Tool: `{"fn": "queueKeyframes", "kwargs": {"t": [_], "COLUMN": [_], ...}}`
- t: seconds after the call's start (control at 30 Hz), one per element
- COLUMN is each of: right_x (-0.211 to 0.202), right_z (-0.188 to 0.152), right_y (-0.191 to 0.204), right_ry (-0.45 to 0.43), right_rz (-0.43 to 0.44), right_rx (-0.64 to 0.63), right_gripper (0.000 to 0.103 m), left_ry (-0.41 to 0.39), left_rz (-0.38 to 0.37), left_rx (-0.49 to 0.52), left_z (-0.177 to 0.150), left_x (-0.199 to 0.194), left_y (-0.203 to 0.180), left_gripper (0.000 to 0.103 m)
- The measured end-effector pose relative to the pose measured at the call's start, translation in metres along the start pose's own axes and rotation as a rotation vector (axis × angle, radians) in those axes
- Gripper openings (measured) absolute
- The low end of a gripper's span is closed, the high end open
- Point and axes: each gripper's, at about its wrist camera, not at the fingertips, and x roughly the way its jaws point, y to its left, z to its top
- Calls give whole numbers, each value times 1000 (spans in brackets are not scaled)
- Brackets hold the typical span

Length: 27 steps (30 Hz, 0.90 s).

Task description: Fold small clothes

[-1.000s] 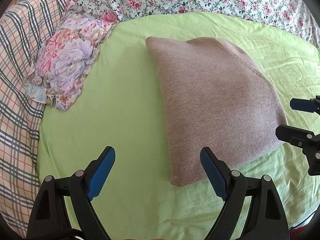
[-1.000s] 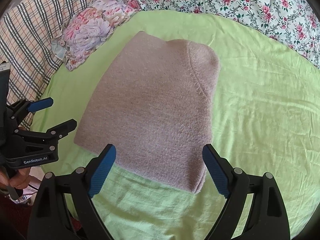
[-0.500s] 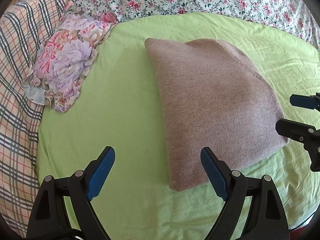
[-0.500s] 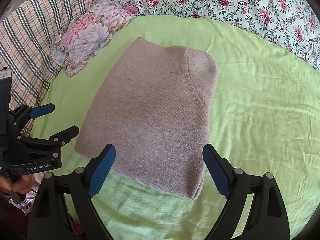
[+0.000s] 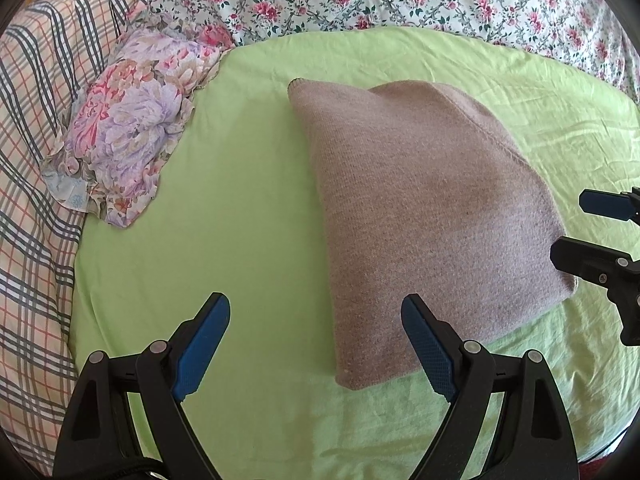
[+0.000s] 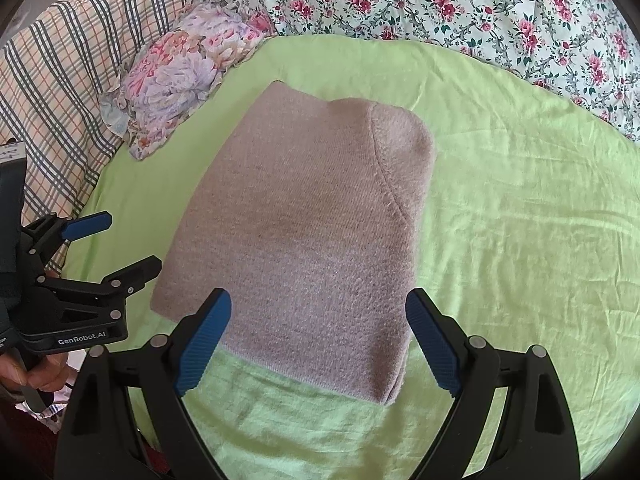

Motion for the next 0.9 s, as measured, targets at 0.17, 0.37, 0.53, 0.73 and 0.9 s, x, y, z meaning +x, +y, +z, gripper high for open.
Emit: {"fn": "queueKeyframes", "kwargs": {"t": [0.17,0.37,0.53,0.73,0.9], "right_x": [0,0,-1,-3,-1], "right_z": [0,1,2,4,4], "right_y": [-1,-1,0,2,3], "right_ry": [-2,-4,-8,-14,-17], "right_rz": [1,1,1,-1,-4], "right_rx": [-2,-2,3,8,21], "right_gripper": [89,89,89,89,89], "left_ry": [-1,-5,-7,-7,-9], "left_rz": [-1,-3,-5,-5,-5], "left_rx": [-2,-7,-14,-15,-17], "left_z": [0,1,2,3,6], "left_x": [0,-1,-3,-3,-2], "left_y": [0,0,-2,-3,-3], "left_gripper": [88,88,88,88,88]}}
